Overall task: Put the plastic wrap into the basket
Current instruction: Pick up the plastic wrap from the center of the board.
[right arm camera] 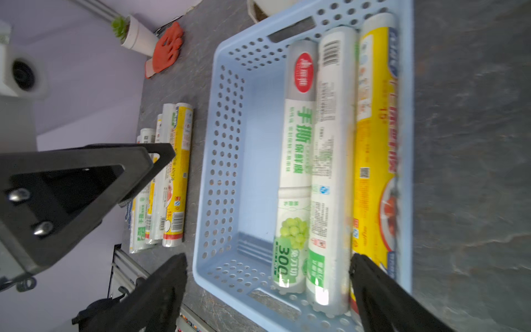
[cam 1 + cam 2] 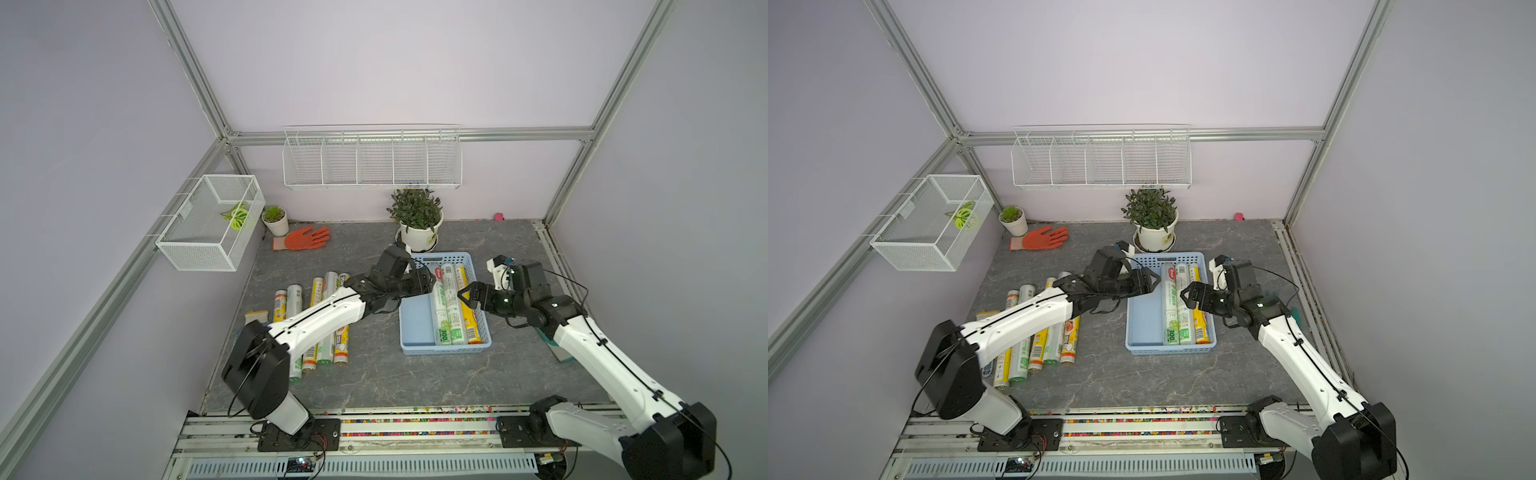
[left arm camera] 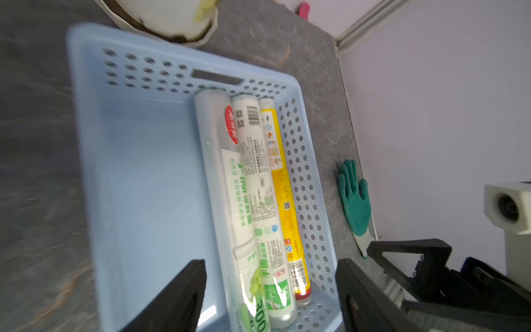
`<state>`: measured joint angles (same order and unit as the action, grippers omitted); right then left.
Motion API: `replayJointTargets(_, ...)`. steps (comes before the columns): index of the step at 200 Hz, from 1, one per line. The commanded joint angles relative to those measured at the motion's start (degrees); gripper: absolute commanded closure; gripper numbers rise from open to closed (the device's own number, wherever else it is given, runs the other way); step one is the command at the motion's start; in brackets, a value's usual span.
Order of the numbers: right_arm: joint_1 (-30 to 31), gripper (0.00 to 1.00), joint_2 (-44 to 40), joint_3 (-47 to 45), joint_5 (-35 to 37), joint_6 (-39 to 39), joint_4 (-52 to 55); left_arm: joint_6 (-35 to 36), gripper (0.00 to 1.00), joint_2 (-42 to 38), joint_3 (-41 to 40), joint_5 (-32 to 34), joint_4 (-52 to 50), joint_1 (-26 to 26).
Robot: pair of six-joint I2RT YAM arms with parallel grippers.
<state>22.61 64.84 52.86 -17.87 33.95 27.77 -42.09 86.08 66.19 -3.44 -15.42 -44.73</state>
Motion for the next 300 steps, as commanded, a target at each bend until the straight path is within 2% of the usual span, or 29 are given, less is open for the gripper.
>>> replayJointTargets(1, 6.59, 0.06, 3.34, 2.9, 4.57, 1.2, -4.05, 2.3, 0.22, -6.98, -5.57, 14.49, -6.4, 1.39)
replayJointTargets(17, 11.63, 0.06, 7.44, 5.46, 7.52, 0.83, -5.49, 3.22, 0.22, -13.61, -11.04, 16.96, -7.46, 4.44)
replayJointTargets(53, 21.94, 0.06, 18.8, 14.36, 11.46, -0.79, -7.16, 4.04, 0.25, -28.14, -23.1, 19.07, -10.67, 15.37)
replayJointTargets(70, 26.14, 0.06, 23.9, 17.89, 13.23, -1.52, -8.91, 7.01, 0.26, -34.34, -29.16, 15.89, -8.41, 21.04)
replayJointTargets(87, 29.08, 0.07, 27.41, 19.19, 16.11, -0.56, -12.94, 8.32, 0.29, -36.1, -32.16, 13.12, -8.34, 26.77)
replayJointTargets(95, 30.11, 0.07, 28.52, 18.71, 16.31, -0.19, -16.91, 7.58, 0.31, -35.23, -32.57, 13.87, -8.04, 27.76)
replayJointTargets(113, 31.28, 0.06, 32.48, 19.99, 13.44, 1.77, -22.79, 7.51, 0.33, -29.9, -30.93, 8.96, -7.86, 30.84)
replayJointTargets(133, 32.48, 0.06, 38.54, 25.18, 11.07, 3.2, -22.16, 8.65, 0.36, -22.79, -27.65, 8.46, -9.27, 32.29)
replayJointTargets(166, 33.3, 0.04, 45.27, 28.7, 7.76, 7.49, -24.08, 10.96, 0.39, -16.17, -25.03, 7.57, -8.59, 32.69)
replayJointTargets(226, 33.33, 0.03, 48.53, 29.76, 5.56, 8.94, -23.94, 15.26, 0.39, -7.2, -20.79, 7.58, -10.09, 32.91)
replayJointTargets(259, 33.23, 0.03, 48.97, 29.85, 4.26, 8.98, -23.55, 17.34, 0.41, -0.17, -15.72, 9.23, -15.46, 32.9)
replayJointTargets(300, 33.23, 0.03, 48.72, 28.76, 4.59, 9.14, -23.06, 19.31, 0.41, 6.14, -12.4, 7.63, -18.2, 32.93)
